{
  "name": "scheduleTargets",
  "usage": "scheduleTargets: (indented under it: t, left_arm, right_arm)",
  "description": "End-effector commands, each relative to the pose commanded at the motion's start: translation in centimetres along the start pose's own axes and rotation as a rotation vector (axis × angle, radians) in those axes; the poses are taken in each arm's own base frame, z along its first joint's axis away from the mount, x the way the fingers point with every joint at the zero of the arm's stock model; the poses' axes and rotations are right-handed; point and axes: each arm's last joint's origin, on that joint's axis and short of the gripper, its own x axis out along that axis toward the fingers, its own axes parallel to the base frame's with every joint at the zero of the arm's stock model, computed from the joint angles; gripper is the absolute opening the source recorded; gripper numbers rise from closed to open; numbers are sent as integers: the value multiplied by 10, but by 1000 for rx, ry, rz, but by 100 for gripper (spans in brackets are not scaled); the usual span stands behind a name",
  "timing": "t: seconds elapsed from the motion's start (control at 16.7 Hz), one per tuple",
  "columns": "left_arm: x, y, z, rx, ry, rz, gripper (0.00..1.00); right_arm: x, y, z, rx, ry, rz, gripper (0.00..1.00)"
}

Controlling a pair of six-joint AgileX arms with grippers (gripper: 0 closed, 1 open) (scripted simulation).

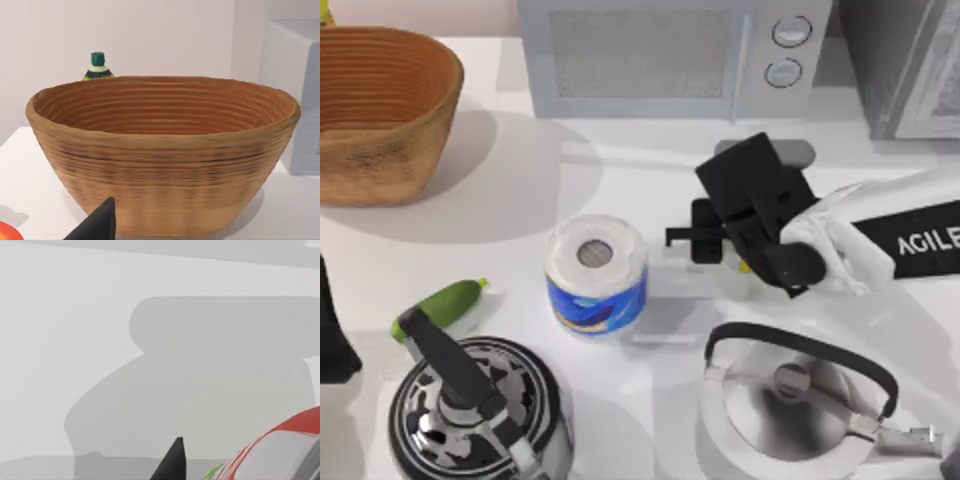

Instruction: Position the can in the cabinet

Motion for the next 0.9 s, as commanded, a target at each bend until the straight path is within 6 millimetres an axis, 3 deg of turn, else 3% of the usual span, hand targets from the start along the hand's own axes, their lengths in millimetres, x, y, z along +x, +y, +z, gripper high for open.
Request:
scheduleTargets:
  t: [0.6,0.9]
  left_arm:
    - [0,0,0,0,0,0,100]
    - [0,0,0,0,0,0,100]
  right_arm:
    - [-1,1,1,2,-2,2,0]
    - [-28,11,39,3,-16,17,0]
